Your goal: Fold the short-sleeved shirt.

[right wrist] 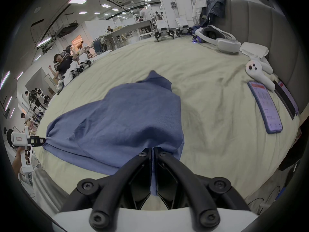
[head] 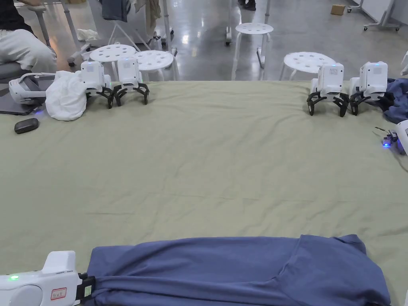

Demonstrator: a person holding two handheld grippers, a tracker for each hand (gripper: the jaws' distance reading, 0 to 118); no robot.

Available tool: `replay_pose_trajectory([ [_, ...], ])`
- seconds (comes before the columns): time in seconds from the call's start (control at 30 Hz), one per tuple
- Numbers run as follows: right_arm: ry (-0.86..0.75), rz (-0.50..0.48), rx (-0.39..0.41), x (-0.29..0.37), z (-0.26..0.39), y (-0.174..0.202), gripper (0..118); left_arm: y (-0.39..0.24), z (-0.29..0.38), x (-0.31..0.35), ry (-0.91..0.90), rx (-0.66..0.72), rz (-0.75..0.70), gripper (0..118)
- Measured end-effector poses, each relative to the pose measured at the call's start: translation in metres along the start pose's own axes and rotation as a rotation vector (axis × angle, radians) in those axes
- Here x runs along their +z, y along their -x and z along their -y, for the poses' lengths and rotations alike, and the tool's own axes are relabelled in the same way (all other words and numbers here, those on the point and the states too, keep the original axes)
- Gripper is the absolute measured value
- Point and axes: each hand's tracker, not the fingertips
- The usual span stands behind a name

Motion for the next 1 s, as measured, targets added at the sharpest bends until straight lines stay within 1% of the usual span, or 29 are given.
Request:
replay_pose_trajectory([
  [0.13, -0.006, 0.007, -0.007, 0.000, 0.002, 0.002, 6, 0.000, 0.000, 0.003, -0.007, 0.009, -0.001, 1],
  [0.33, -0.016, 0.017, 0.020, 0.005, -0.002, 0.010, 7, -0.005, 0.001, 0.007, -0.019, 0.004, -0.003, 3],
  [0.37, -0.023, 0.017, 0.024, 0.009, -0.002, 0.013, 10, -0.006, 0.001, 0.008, -0.029, 0.001, -0.003, 9],
  [0.4, -0.033, 0.022, 0.032, 0.011, -0.004, 0.016, 18, -0.008, 0.001, 0.010, -0.042, 0.003, -0.015, 19],
  [0.43, -0.043, 0.028, 0.043, 0.014, -0.006, 0.019, 30, -0.009, 0.000, 0.012, -0.047, 0.000, -0.019, 32],
  [0.47, -0.062, 0.034, 0.060, 0.019, -0.010, 0.023, 45, -0.011, -0.002, 0.015, -0.053, -0.004, -0.025, 48],
  [0.5, -0.084, 0.034, 0.074, 0.024, -0.015, 0.026, 66, -0.014, -0.004, 0.017, -0.062, -0.009, -0.027, 74],
  [0.53, -0.106, 0.030, 0.081, 0.028, -0.019, 0.030, 79, -0.016, -0.006, 0.020, -0.074, -0.012, -0.028, 90],
  [0.57, -0.135, 0.030, 0.094, 0.032, -0.026, 0.035, 89, -0.018, -0.009, 0.023, -0.096, -0.018, -0.035, 101],
  [0.6, -0.171, 0.030, 0.104, 0.038, -0.033, 0.041, 95, -0.021, -0.012, 0.029, -0.132, -0.027, -0.040, 104],
  [0.8, -0.359, 0.027, 0.196, 0.070, -0.070, 0.077, 95, -0.036, -0.037, 0.061, -0.282, -0.016, 0.014, 104],
  [0.87, -0.430, 0.049, 0.222, 0.078, -0.079, 0.089, 95, -0.041, -0.046, 0.071, -0.326, -0.009, 0.024, 103],
  [0.93, -0.498, 0.067, 0.251, 0.082, -0.086, 0.100, 95, -0.048, -0.054, 0.078, -0.379, -0.002, 0.021, 99],
  [1.0, -0.565, 0.098, 0.267, 0.086, -0.091, 0.112, 95, -0.056, -0.058, 0.082, -0.453, -0.018, 0.014, 92],
])
